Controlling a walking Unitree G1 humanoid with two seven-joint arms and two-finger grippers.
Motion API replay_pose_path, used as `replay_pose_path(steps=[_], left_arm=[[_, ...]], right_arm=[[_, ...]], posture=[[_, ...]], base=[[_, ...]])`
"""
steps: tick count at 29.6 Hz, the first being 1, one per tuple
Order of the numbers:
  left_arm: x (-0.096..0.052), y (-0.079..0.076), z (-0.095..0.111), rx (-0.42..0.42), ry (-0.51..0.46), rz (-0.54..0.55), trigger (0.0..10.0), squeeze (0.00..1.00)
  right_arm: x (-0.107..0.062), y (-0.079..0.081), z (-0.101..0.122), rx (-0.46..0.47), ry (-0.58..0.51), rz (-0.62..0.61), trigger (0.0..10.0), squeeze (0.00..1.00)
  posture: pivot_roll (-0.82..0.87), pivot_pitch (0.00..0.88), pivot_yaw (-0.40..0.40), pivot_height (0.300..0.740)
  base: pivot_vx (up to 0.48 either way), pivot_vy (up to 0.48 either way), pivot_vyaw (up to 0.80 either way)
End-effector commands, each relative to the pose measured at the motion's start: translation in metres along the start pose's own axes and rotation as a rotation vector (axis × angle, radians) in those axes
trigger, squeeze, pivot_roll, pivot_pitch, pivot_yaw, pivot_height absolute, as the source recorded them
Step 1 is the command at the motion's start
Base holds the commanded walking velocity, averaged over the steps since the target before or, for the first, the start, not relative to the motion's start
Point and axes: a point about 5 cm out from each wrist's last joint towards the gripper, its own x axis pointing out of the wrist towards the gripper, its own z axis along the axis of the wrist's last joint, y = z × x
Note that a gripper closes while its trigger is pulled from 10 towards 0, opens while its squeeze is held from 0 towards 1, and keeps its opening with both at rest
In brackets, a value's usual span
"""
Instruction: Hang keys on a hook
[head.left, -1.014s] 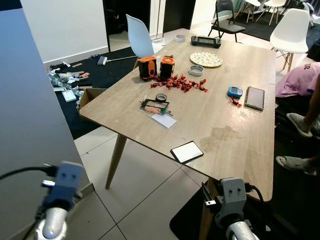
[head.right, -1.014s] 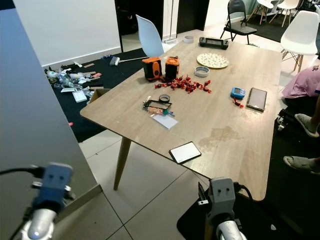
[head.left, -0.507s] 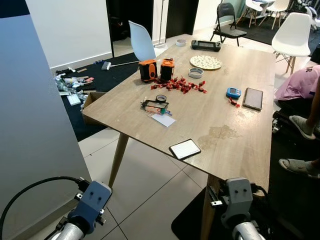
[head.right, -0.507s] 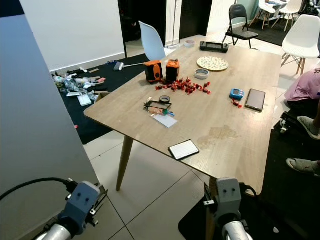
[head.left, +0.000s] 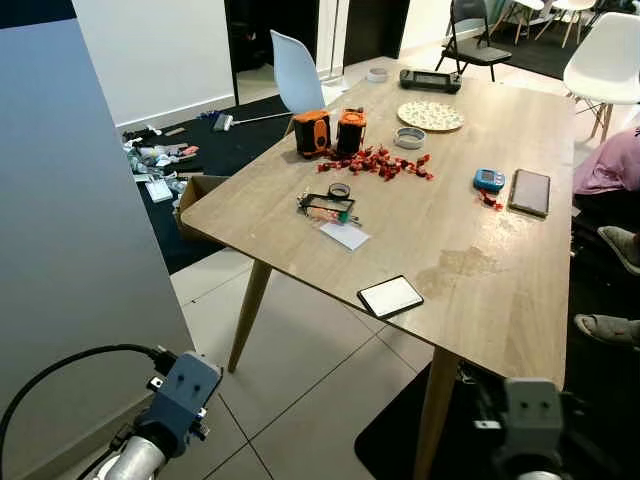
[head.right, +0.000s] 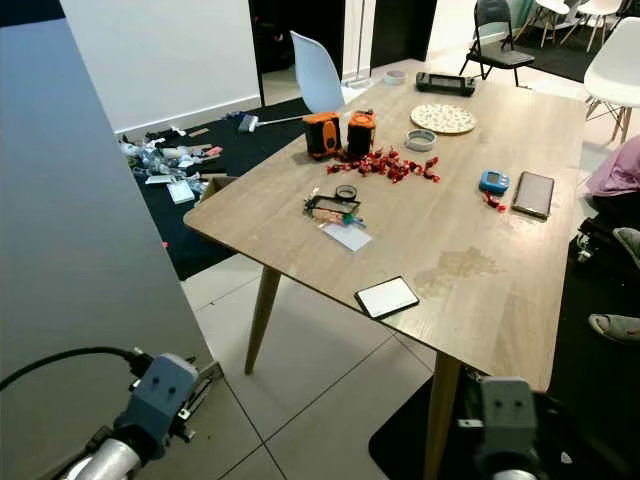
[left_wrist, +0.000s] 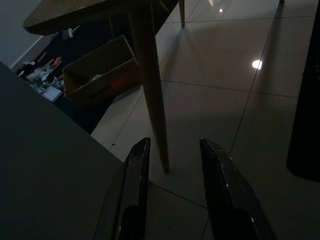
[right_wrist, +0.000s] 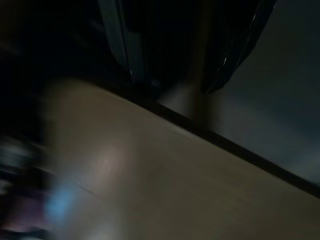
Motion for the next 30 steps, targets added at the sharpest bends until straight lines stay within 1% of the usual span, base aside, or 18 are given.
replay_pose_path(steps=[1,6,9,11,12,13,14,15,16,17,20,23,25,26,27,28,29,30], left_arm=[[-0.003,-0.001,-0.006,0.0,0.03,-0.013,10.0,0.0],[-0.002,0.0,-0.006,0.003,0.03,-0.013,10.0,0.0],[-0.002,0.002,-0.006,0.006,0.03,-0.01,10.0,0.0],[-0.002,0.002,-0.006,0.008,0.031,-0.01,10.0,0.0],[-0.002,0.002,-0.006,0.008,0.031,-0.01,10.0,0.0],[-0.002,0.002,-0.006,0.008,0.031,-0.01,10.0,0.0],[-0.002,0.002,-0.006,0.009,0.031,-0.01,10.0,0.0],[-0.002,0.002,-0.006,0.009,0.031,-0.01,10.0,0.0],[-0.002,0.002,-0.006,0.007,0.031,-0.011,10.0,0.0],[-0.002,0.002,-0.006,0.006,0.031,-0.012,10.0,0.0],[0.0,0.002,-0.006,0.005,0.028,-0.015,10.0,0.0],[0.001,0.002,-0.005,-0.004,0.025,-0.012,10.0,0.0],[0.001,0.002,-0.005,-0.006,0.025,-0.011,10.0,0.0],[0.003,0.003,-0.002,-0.045,0.02,0.01,10.0,0.0],[0.006,0.004,0.001,-0.073,0.014,0.028,10.0,0.0],[0.007,0.005,0.003,-0.091,0.01,0.039,10.0,0.0],[0.008,0.006,0.004,-0.1,0.007,0.045,10.0,0.0],[0.008,0.006,0.004,-0.1,0.007,0.045,10.0,0.0]], right_arm=[[0.0,-0.023,-0.008,-0.033,0.051,-0.121,10.0,0.0],[-0.004,-0.031,-0.025,0.016,0.138,-0.182,10.0,0.0],[-0.006,-0.036,-0.028,0.017,0.151,-0.233,10.0,0.0],[-0.004,-0.046,-0.019,-0.047,0.106,-0.301,10.0,0.0],[-0.004,-0.046,-0.019,-0.047,0.106,-0.301,10.0,0.0],[0.003,-0.06,-0.002,-0.115,0.028,-0.349,10.0,0.0],[0.007,-0.067,0.007,-0.147,-0.016,-0.369,10.0,0.0],[0.007,-0.067,0.007,-0.147,-0.016,-0.369,10.0,0.0],[0.016,-0.081,0.033,-0.203,-0.12,-0.411,10.0,0.0],[0.017,-0.083,0.038,-0.21,-0.137,-0.417,10.0,0.0],[0.031,-0.105,0.086,-0.245,-0.305,-0.48,10.0,0.0],[0.039,-0.118,0.127,-0.239,-0.436,-0.519,10.0,0.0],[0.04,-0.119,0.132,-0.234,-0.453,-0.524,10.0,0.0],[0.05,-0.105,0.155,-0.129,-0.513,-0.405,10.0,0.0],[0.056,-0.088,0.165,-0.052,-0.536,-0.284,10.0,0.0],[0.059,-0.076,0.171,-0.005,-0.551,-0.202,10.0,0.0],[0.06,-0.069,0.174,0.017,-0.556,-0.159,10.0,0.0],[0.06,-0.069,0.174,0.017,-0.556,-0.159,10.0,0.0]], posture=[[0.06,0.148,-0.02,0.74],[0.06,0.146,-0.015,0.74],[0.06,0.145,-0.013,0.74],[0.06,0.144,-0.013,0.74],[0.06,0.144,-0.013,0.74],[0.06,0.142,-0.011,0.74],[0.06,0.142,-0.011,0.74],[0.06,0.142,-0.011,0.74],[0.06,0.141,-0.009,0.74],[0.06,0.141,-0.009,0.74],[0.06,0.139,-0.009,0.74],[0.06,0.138,-0.011,0.74],[0.06,0.138,-0.011,0.74],[0.06,0.137,-0.013,0.74],[0.06,0.136,-0.013,0.74],[0.06,0.136,-0.013,0.74],[0.06,0.136,-0.013,0.74],[0.06,0.136,-0.013,0.74]], base=[[0.0,0.0,0.0],[0.0,0.0,0.0],[0.0,0.0,0.0],[0.0,0.0,0.0],[0.0,0.0,0.0],[0.0,0.0,0.0],[0.0,0.0,0.0],[0.0,0.0,0.0],[0.0,0.0,0.0],[0.0,0.0,0.0],[0.0,0.0,0.0],[0.0,0.0,0.0],[0.0,0.0,0.0],[0.0,0.0,0.0],[0.0,0.0,0.0],[0.0,0.0,0.0],[0.0,0.0,0.0],[0.0,0.0,0.0]])
